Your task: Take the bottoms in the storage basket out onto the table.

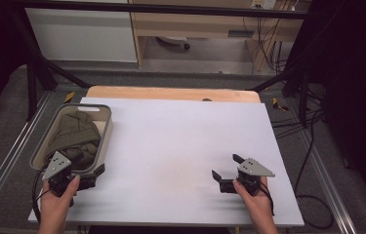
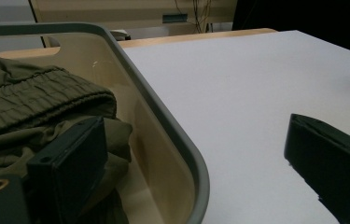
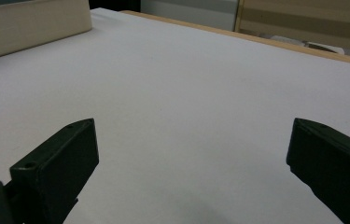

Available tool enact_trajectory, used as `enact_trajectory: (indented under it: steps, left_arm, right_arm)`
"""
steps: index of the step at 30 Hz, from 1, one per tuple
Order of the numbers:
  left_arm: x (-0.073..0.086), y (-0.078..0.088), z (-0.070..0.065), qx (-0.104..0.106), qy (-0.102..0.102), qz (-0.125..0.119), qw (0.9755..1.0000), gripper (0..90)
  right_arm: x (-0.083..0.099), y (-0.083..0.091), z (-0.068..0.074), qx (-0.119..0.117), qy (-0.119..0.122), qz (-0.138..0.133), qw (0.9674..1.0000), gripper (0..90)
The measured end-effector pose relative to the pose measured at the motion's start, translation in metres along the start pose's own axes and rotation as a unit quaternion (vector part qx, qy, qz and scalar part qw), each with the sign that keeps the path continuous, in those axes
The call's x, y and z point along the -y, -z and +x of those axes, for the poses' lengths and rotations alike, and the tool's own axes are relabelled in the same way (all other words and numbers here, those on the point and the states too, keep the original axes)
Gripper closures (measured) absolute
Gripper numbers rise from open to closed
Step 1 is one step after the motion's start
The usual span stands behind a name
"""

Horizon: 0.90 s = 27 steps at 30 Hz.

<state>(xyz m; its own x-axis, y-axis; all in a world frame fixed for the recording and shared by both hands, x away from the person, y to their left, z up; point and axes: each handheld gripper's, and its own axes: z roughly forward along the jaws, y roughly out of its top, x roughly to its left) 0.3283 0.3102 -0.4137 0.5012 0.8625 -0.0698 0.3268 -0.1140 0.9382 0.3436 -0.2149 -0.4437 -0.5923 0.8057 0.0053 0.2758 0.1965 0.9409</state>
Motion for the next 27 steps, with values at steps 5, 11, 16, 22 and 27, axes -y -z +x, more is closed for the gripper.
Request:
enact_trajectory:
  steps: [5, 11, 16, 22, 27]
  left_arm:
    - [0.000, 0.000, 0.001, -0.001, 0.003, -0.001, 1.0000, 5.7]
    - [0.000, 0.000, 0.001, 0.000, 0.004, 0.000, 1.0000, 5.7]
    - [0.000, -0.001, -0.001, 0.005, 0.003, 0.002, 1.0000, 5.7]
    - [-0.002, 0.000, -0.007, -0.001, -0.013, 0.001, 0.9999, 5.5]
    - [-0.006, 0.002, -0.011, -0.009, -0.007, 0.000, 0.9999, 5.4]
  right_arm:
    - [0.000, 0.000, 0.001, 0.002, 0.001, 0.004, 1.0000, 2.8]
    - [0.000, -0.001, 0.001, 0.003, 0.001, 0.008, 1.0000, 2.8]
    - [0.000, -0.001, 0.002, 0.004, 0.004, 0.011, 0.9999, 2.7]
    - [0.000, -0.002, 0.003, 0.005, 0.003, 0.015, 0.9999, 2.6]
    - [-0.001, 0.000, 0.002, 0.010, 0.000, 0.014, 0.9999, 2.5]
